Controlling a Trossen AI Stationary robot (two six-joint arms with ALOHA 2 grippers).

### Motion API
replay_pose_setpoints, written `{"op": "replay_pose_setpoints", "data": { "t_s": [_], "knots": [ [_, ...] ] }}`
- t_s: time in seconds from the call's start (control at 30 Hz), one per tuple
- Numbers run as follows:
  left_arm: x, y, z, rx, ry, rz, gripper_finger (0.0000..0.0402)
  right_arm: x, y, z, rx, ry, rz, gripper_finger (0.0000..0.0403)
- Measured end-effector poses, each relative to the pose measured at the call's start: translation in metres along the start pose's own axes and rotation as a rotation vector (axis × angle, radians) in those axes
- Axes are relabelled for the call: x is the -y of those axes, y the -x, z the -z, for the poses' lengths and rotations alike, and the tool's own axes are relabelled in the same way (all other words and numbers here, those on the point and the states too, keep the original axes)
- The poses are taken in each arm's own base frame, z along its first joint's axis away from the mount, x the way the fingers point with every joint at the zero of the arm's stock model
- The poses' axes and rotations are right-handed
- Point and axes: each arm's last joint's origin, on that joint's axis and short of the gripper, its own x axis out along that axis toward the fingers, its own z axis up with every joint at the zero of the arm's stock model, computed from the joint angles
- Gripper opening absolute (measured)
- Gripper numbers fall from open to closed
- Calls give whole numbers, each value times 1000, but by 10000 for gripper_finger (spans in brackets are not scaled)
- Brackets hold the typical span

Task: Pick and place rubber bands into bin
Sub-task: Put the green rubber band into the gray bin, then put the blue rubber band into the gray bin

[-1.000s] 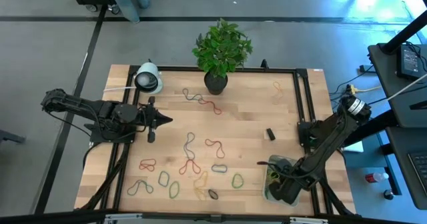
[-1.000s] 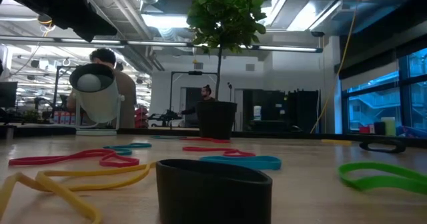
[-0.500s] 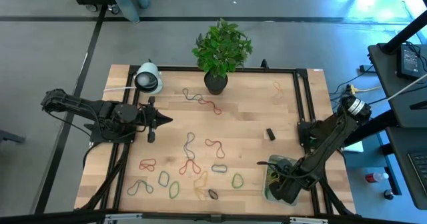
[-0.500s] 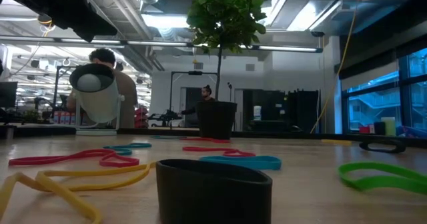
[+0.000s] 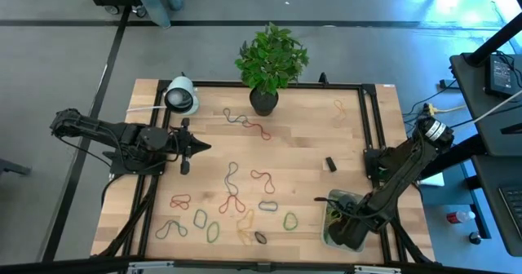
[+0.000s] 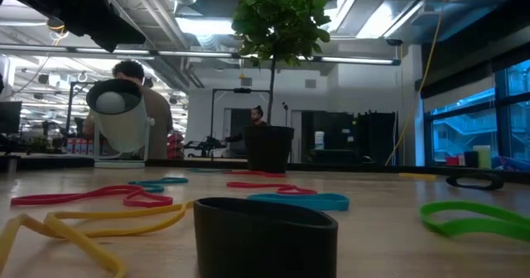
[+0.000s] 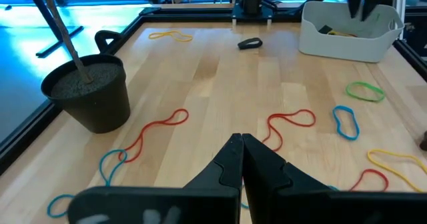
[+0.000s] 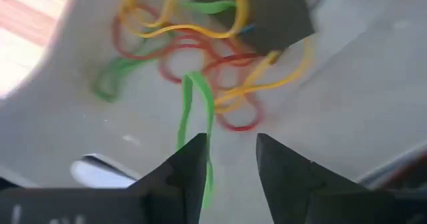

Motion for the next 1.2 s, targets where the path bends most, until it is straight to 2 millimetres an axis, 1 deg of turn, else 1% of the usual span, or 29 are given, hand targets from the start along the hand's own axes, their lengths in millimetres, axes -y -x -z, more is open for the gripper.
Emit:
{"op": "replay_pose_setpoints", "data": {
  "t_s": [0.07, 0.17, 0.23, 0.4, 0.5, 0.6, 0.87, 1.07, 1.13, 1.2],
  "knots": [
    [0, 0, 0, 0, 0, 0, 1, -4, 1, 1, 15, 48, -48, 138],
    [0, 0, 0, 0, 0, 0, 1, 2, 0, -1, 7, 9, 21, 137],
    [0, 0, 0, 0, 0, 0, 1, 0, -1, -1, 17, 15, -2, 133],
    [0, 0, 0, 0, 0, 3, 1, -2, 0, 0, 30, 24, -24, 121],
    [0, 0, 0, 0, 1, 4, 1, 2, 0, -1, 18, 7, 21, 111],
    [0, 0, 0, 0, 0, 4, 1, -1, -1, 0, 21, 19, -11, 101],
    [0, 0, 0, 0, 1, 4, 1, 0, 0, -1, 22, 19, -4, 73],
    [0, 0, 0, 0, 0, 4, 1, 0, 0, -1, 27, 18, -7, 69],
    [0, 0, 0, 0, -25, 4, 1, -1, 0, -1, 24, 20, -15, 66],
    [0, 0, 0, 1, -88, 5, 1, -3, 6, 1, 19, 52, -35, 58]
  ]
}}
